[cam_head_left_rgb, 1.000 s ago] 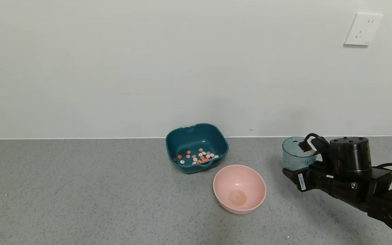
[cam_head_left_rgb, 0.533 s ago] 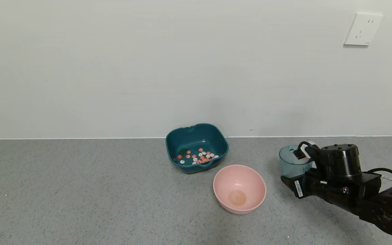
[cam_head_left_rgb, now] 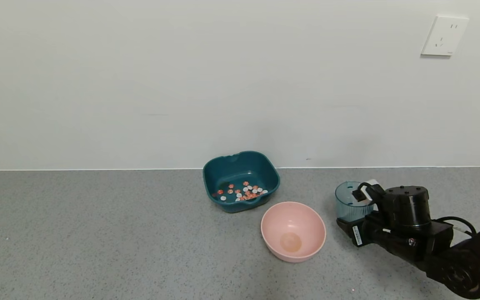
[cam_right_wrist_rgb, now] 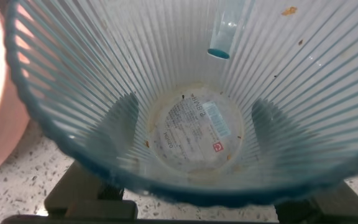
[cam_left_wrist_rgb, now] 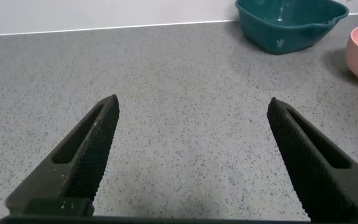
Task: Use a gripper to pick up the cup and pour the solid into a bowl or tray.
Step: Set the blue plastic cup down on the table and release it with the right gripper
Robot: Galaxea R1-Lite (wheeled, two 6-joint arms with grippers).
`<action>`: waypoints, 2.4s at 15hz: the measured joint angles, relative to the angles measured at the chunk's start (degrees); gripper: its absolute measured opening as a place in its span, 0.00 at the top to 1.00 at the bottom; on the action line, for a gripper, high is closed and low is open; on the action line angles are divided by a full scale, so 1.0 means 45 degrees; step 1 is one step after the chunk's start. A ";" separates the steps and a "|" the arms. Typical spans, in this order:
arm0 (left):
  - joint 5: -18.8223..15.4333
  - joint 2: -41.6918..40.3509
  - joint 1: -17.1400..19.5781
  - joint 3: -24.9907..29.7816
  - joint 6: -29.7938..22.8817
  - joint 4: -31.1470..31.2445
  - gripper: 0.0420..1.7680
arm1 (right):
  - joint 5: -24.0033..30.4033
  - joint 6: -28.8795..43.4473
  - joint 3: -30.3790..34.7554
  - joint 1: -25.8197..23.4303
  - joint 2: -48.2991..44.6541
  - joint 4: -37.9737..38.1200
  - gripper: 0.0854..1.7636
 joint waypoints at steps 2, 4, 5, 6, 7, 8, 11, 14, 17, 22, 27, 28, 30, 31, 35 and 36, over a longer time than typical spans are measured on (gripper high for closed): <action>0.0005 -0.0005 0.0000 0.0000 0.0005 -0.0005 0.03 | 0.0011 0.0000 0.0122 0.0016 0.0320 -0.0618 0.29; 0.0000 -0.0005 0.0000 0.0000 0.0005 -0.0005 0.03 | 0.0230 -0.0005 0.0301 0.0030 0.0626 -0.1254 0.29; 0.0000 -0.0005 0.0000 0.0000 0.0005 -0.0005 0.03 | 0.0268 0.0005 0.0374 0.0041 0.0753 -0.1401 0.29; 0.0000 0.0000 0.0000 0.0000 0.0005 0.0000 0.03 | 0.0276 0.0005 0.0404 0.0060 0.0851 -0.1463 0.29; 0.0000 -0.0005 0.0000 0.0000 0.0005 0.0000 0.03 | 0.0276 0.0008 0.0423 0.0070 0.0926 -0.1463 0.29; 0.0005 0.0000 0.0000 0.0000 0.0005 0.0000 0.03 | 0.0282 0.0008 0.0436 0.0065 0.0975 -0.1463 0.29; 0.0000 -0.0005 0.0000 0.0000 0.0005 0.0000 0.03 | 0.0257 -0.0011 0.0436 0.0060 0.1116 -0.1487 0.29; 0.0005 -0.0005 0.0000 0.0000 0.0005 0.0000 0.03 | 0.0249 -0.0049 0.0471 0.0060 0.1195 -0.1520 0.28; 0.0005 -0.0005 0.0000 0.0000 0.0005 -0.0005 0.03 | 0.0255 -0.0035 0.0563 0.0070 0.1224 -0.1867 0.19; 0.0005 0.0000 0.0000 0.0000 0.0005 0.0000 0.03 | 0.0255 -0.0060 0.0631 0.0079 0.1214 -0.2143 0.12; 0.0005 -0.0005 0.0000 0.0000 0.0005 0.0000 0.03 | 0.0268 -0.0233 0.0669 0.0084 0.0821 -0.1536 0.08; 0.0005 -0.0005 0.0000 0.0000 0.0005 -0.0005 0.03 | 0.0274 -0.0276 0.0661 0.0084 0.0607 -0.1065 0.07; 0.0000 0.0000 0.0000 0.0000 0.0005 0.0000 0.03 | 0.0268 -0.0301 0.0569 0.0084 0.0060 -0.0176 0.06; 0.0005 0.0000 0.0000 0.0000 0.0000 -0.0005 0.03 | 0.0268 -0.0312 0.0520 0.0073 -0.0276 0.0271 0.06; 0.0005 0.0000 0.0000 0.0000 0.0005 -0.0005 0.03 | 0.0268 -0.0463 0.0320 0.0065 -0.1772 0.2243 0.05; 0.0005 -0.0005 0.0000 0.0000 0.0005 -0.0005 0.03 | 0.0268 -0.0477 0.0287 0.0065 -0.2216 0.2782 0.05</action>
